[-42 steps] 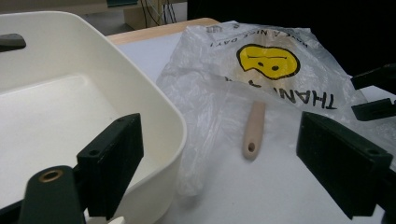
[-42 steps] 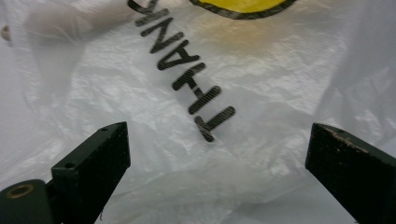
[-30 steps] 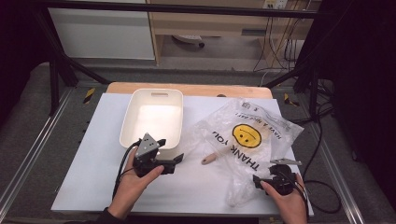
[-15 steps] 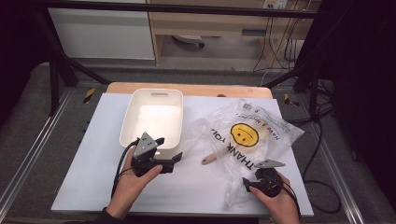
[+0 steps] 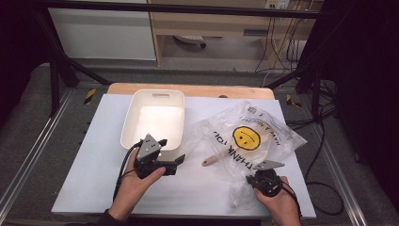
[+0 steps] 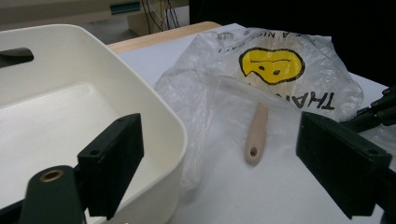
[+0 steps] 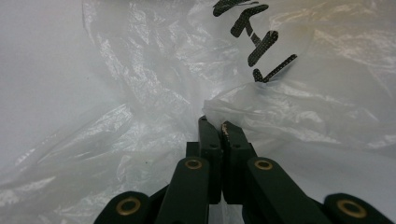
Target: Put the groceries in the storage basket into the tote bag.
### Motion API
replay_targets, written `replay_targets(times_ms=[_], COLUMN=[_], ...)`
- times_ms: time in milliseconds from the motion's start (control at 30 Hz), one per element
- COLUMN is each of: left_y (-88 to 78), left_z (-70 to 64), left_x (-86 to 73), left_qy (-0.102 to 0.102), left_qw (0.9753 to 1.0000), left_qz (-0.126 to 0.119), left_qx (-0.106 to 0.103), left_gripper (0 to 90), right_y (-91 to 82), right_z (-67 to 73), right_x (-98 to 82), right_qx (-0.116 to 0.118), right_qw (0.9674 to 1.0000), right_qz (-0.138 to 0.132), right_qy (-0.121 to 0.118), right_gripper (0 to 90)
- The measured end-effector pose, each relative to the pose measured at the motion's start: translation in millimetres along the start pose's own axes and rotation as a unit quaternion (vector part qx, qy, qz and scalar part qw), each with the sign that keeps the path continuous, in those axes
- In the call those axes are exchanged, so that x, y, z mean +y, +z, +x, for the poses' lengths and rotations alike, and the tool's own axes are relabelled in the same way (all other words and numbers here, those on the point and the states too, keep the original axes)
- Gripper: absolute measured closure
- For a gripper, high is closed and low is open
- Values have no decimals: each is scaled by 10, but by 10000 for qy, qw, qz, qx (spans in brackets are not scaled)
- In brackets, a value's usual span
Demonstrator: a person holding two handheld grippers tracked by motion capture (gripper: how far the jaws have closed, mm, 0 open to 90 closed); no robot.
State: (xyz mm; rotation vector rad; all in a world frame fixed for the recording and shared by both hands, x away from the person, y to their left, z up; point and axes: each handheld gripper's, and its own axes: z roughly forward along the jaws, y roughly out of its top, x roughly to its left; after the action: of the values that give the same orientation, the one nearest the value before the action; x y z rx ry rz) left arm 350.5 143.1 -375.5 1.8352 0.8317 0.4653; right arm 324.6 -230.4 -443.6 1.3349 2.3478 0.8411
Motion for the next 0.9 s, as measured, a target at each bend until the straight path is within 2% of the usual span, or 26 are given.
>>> replay_targets(times_ms=[67, 133, 267, 467, 667, 900], left_y=[-3, -10, -7, 43, 166, 390], left_z=[7, 10, 4, -63, -175, -291], left_x=[7, 15, 28, 55, 117, 108], left_qy=[1, 5, -2, 27, 96, 71], left_qw=[10000, 10000, 10000, 10000, 9999, 9999], left_qz=[-10, -28, -32, -43, -38, 90], left_qx=[18, 33, 56, 14, -43, 21], left_gripper=[150, 151, 153, 160, 165, 182], right_y=[-6, -26, -83, -159, -183, -208], right_z=[-19, -48, -161, -373, -550, -836], right_x=[3, 1, -36, -98, -122, -151], right_qx=[44, -74, -230, -399, -575, -810], right_qw=[10000, 9999, 9997, 9988, 9976, 9949], right_qz=[5, 62, 115, 119, 237, 219], right_qy=[26, -48, 11, 251, 292, 555], right_gripper=[900, 900, 900, 900, 900, 900])
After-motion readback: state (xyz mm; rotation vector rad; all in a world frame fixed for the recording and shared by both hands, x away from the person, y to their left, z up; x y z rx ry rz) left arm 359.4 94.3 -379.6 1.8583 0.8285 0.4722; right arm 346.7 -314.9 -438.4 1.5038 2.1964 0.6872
